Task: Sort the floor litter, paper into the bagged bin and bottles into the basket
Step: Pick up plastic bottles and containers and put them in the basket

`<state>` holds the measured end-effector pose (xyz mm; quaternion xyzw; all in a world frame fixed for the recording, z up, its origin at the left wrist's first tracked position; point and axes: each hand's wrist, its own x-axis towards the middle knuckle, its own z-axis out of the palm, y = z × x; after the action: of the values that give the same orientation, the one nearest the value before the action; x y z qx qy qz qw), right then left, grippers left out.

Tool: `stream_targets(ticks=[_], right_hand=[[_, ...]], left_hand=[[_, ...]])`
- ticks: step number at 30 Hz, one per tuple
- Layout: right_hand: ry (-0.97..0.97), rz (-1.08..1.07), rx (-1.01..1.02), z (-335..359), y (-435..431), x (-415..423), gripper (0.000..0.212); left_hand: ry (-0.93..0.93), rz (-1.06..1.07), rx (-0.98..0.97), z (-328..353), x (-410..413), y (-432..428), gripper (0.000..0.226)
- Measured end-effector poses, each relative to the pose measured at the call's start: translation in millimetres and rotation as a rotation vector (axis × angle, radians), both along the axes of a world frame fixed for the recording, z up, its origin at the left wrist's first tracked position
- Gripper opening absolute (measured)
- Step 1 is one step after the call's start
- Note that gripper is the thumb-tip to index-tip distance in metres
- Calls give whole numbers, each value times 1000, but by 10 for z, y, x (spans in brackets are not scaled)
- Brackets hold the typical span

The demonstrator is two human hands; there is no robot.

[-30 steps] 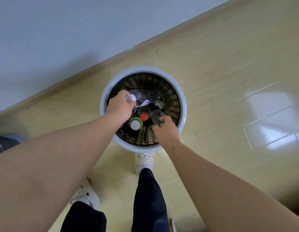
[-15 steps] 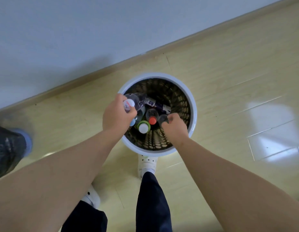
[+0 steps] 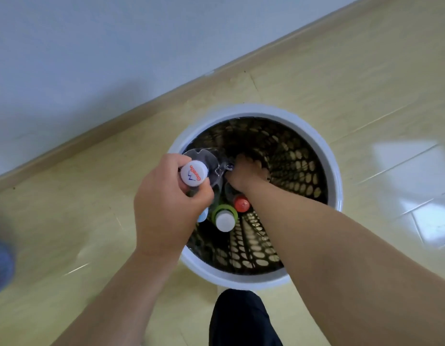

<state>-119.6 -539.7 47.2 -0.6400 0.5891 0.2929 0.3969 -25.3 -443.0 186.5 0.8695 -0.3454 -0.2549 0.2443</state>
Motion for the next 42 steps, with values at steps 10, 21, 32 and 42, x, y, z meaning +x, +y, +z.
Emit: stream_targets(ticks=[10,21,32,42], right_hand=[[110,139,-82,-616,-87,54,52],[12,-176,-124,330,-10,-346,50],[-455,-672,-141,924,195,-707,58],[-346,-768,-72,626,241,-673,46]], left_hand=[[-50,5,-110,-106,17,103,29],[18,-14,-53,429,-97,67,26],[13,-347,198,-77,-246,-300,25],[118,-413,483,-513,-324,-363,48]])
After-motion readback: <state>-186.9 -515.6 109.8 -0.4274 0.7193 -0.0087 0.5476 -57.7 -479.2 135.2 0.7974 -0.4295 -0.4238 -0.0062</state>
